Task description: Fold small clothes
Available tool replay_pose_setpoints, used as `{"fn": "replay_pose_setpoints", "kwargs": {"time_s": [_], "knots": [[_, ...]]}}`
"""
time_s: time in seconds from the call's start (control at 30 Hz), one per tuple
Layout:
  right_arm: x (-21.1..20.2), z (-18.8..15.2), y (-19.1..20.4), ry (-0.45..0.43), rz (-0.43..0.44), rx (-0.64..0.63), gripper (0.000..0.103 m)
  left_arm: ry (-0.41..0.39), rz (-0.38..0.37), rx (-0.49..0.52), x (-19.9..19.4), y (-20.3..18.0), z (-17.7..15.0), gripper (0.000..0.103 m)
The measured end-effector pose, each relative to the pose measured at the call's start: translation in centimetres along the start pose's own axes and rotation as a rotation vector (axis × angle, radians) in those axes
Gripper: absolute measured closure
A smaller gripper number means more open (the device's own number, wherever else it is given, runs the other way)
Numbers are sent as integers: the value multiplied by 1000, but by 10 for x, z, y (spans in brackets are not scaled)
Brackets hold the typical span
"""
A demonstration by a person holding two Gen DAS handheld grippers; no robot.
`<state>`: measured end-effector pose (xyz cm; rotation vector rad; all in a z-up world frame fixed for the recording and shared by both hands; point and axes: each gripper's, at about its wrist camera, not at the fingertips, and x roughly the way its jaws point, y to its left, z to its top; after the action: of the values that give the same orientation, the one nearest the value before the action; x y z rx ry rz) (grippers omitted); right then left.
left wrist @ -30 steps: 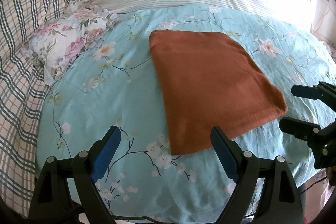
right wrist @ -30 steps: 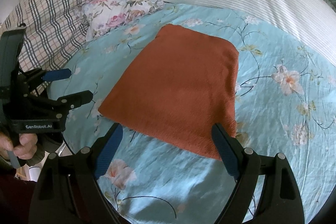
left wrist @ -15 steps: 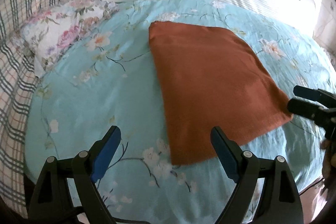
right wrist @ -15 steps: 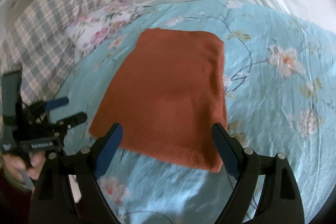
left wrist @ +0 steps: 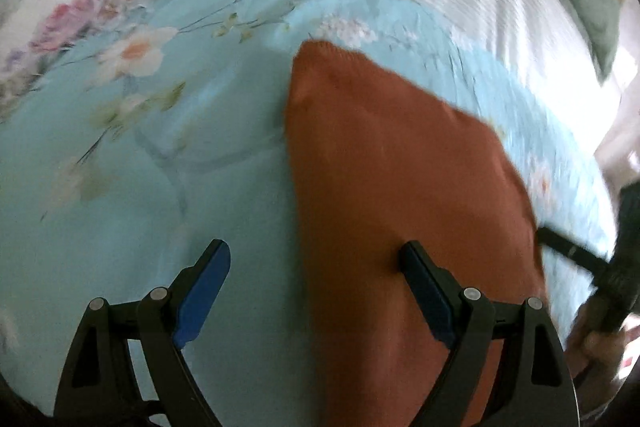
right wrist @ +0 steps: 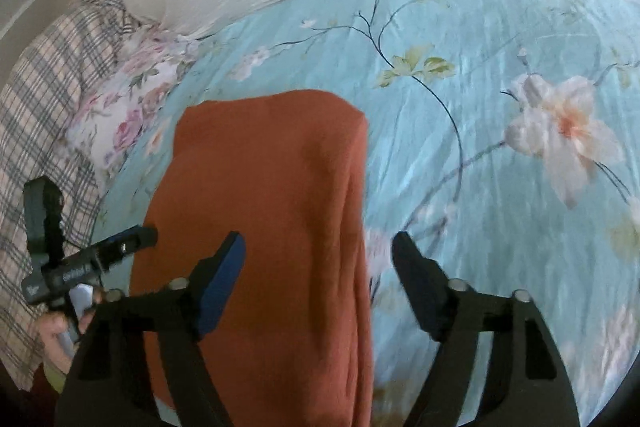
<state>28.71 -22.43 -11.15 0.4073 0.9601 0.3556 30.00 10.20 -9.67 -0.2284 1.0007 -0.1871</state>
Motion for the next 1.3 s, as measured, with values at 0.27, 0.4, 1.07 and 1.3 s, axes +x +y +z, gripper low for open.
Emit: {"fn": "replay_pose_setpoints", "kwargs": {"time_s": [0.27, 0.4, 1.07, 1.3], "knots": [[29, 15, -5, 28, 72, 7, 56, 4, -64, -81, 63, 21, 85, 29], [10, 18, 4, -39, 41, -49, 88, -55, -48, -33, 65, 9, 107, 96], [-47, -39, 37, -65, -33, -58, 80, -192, 59, 40, -56, -3, 8, 51], [-62, -81, 47, -31, -43, -87, 50, -116, 34, 121, -83, -25, -70, 30]]}}
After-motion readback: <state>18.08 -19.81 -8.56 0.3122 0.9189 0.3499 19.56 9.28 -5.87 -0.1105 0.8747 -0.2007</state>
